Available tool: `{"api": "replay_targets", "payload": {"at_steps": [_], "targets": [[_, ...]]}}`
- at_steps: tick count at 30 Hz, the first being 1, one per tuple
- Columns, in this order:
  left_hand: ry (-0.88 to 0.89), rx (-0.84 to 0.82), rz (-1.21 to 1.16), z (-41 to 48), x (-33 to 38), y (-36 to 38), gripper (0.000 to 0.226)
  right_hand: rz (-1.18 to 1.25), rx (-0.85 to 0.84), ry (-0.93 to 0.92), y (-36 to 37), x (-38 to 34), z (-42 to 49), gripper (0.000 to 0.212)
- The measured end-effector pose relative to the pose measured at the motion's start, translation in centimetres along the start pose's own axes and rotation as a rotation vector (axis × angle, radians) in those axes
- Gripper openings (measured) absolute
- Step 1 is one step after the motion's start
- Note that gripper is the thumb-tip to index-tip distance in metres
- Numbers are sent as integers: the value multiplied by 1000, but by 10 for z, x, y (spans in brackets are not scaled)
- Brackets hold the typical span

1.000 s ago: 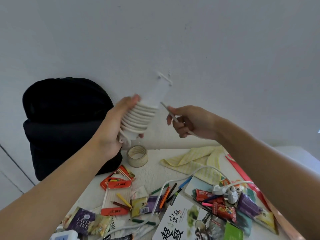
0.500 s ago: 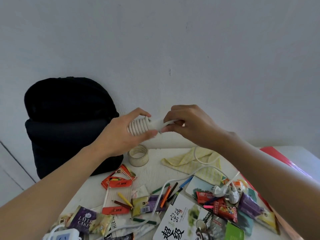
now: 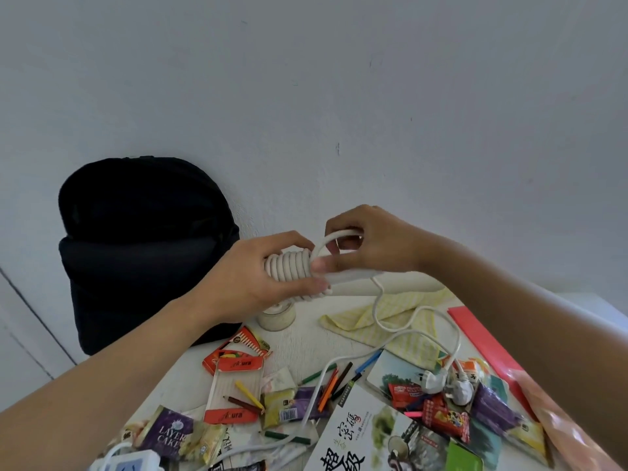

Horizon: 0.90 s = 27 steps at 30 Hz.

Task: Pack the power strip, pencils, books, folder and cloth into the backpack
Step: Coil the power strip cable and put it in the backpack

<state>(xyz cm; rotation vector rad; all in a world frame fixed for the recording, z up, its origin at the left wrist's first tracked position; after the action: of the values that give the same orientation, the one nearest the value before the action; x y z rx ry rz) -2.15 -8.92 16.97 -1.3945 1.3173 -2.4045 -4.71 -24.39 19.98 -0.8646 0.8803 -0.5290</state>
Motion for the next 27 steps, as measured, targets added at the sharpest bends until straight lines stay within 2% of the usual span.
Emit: {"api": "replay_targets", "payload": {"at_steps": [2, 5, 7, 11, 15, 17, 21, 24, 27], "targets": [[1, -38, -195, -1, 8, -2, 45, 318, 12, 122, -2, 11, -1, 53], [-59, -38, -475, 0, 13, -7, 38, 817, 97, 230, -2, 32, -3, 40], [-120, -8, -647, 3, 10, -13, 48, 884, 155, 224, -2, 44, -6, 23], [-173, 166, -851, 10, -4, -28, 48, 655, 217, 228, 8, 53, -12, 30], [-261, 285, -1055, 16, -24, -37, 47, -13, 83, 180, 28, 53, -21, 32], [-280, 301, -1040, 18, -29, -43, 43, -169, 50, 112, 37, 47, -27, 36], [-262, 297, -811, 20, -34, -52, 40, -317, 104, -53, 30, 25, -25, 38], [-251, 303, -521, 21, -37, -55, 37, -352, 272, -171, 7, 6, -20, 33], [-218, 198, -221, 17, -36, -39, 41, -329, 382, -254, -10, -7, -16, 29]]}}
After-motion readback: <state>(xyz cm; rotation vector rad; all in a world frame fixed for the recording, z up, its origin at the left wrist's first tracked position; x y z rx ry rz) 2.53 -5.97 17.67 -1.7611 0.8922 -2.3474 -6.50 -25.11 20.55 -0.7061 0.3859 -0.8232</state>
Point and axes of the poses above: each hand's wrist, its own z-axis towards the middle knuckle, its own y-axis out of the palm, x = y × z, the point moved 7 cm from there along z, towards the middle knuckle, and after that the axes turned 7 degrees about -y, right-handed, at the moved point
